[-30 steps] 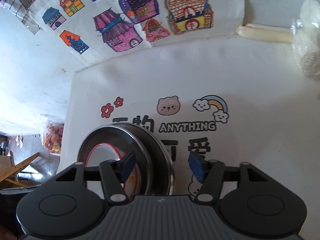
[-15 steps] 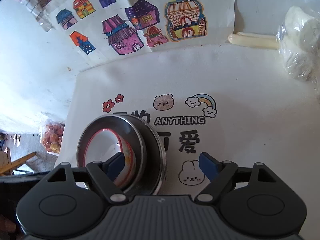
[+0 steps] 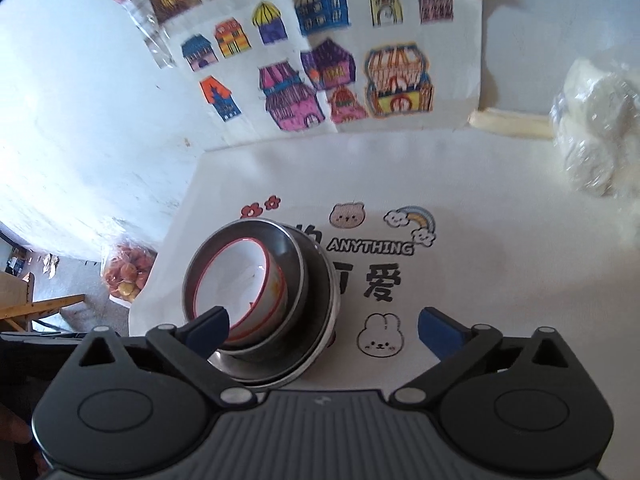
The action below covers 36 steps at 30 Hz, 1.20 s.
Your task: Organize plates and bowls
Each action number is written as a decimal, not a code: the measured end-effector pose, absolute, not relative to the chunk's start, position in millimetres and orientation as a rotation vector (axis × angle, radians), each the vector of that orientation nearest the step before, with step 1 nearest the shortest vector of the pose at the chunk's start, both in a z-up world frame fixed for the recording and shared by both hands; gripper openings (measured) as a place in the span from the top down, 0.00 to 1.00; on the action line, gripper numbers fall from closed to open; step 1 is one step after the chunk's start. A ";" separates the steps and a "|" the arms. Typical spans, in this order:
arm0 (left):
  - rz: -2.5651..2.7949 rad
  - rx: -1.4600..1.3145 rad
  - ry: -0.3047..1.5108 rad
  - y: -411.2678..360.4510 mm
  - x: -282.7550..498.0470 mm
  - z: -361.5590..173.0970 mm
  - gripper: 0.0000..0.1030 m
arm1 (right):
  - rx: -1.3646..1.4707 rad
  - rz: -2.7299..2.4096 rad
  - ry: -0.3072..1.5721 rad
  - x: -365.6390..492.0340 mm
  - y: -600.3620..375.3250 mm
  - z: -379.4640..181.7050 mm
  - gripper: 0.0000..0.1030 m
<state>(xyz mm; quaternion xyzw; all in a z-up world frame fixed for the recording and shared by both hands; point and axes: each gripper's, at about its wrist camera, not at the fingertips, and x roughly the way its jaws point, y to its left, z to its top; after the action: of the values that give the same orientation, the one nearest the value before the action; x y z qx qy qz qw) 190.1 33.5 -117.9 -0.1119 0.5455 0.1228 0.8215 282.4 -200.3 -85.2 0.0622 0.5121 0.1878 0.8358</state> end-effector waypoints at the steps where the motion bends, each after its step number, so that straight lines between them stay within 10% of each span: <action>1: 0.262 -0.248 1.149 30.9 186.0 -115.9 0.08 | 0.128 0.397 1.074 279.5 -202.6 -82.5 0.00; 36: 0.236 -0.261 0.819 8.4 46.9 -47.1 0.01 | 0.108 0.371 0.850 157.6 -232.7 -36.2 0.00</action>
<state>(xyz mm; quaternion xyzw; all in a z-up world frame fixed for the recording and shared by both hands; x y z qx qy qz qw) 46.9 8.4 -47.1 -0.1261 0.3963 0.1141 0.9022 157.6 -232.7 -36.2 0.0522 0.4097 0.1787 0.8930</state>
